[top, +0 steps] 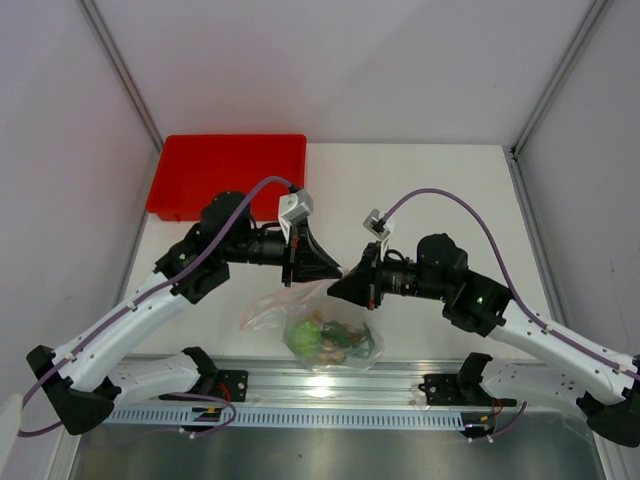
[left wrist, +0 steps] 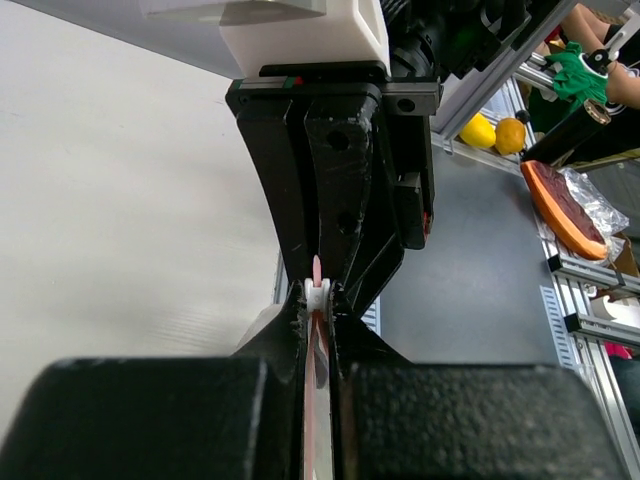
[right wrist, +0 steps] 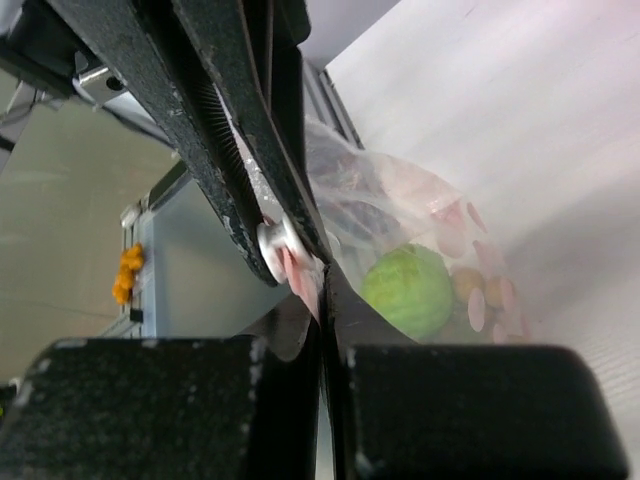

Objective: Place the food in the zip-top bag and seal the zipper
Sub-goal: Zip the zipper food storage bag at the center of the board.

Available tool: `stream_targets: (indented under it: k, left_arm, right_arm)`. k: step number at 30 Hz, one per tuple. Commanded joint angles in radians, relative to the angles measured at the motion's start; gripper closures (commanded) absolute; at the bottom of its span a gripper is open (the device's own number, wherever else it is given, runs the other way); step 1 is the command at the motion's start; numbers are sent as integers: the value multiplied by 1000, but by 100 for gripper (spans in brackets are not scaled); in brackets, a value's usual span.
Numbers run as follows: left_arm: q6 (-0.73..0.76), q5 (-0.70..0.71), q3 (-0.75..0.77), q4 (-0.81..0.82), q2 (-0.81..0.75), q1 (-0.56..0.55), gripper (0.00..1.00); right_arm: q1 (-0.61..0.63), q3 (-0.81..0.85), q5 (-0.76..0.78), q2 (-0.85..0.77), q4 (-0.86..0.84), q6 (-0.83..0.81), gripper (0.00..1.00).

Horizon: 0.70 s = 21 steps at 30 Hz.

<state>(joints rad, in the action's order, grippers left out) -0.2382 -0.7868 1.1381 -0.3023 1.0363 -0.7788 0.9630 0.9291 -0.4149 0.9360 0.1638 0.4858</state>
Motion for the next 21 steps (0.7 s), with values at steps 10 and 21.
stream_targets:
  k: [10, 21]
  left_arm:
    - [-1, 11, 23, -86, 7, -4, 99]
    - [82, 107, -8, -210, -70, -2, 99]
  right_arm:
    - [17, -101, 315, -147, -152, 128, 100]
    - [-7, -127, 367, -233, -93, 151, 100]
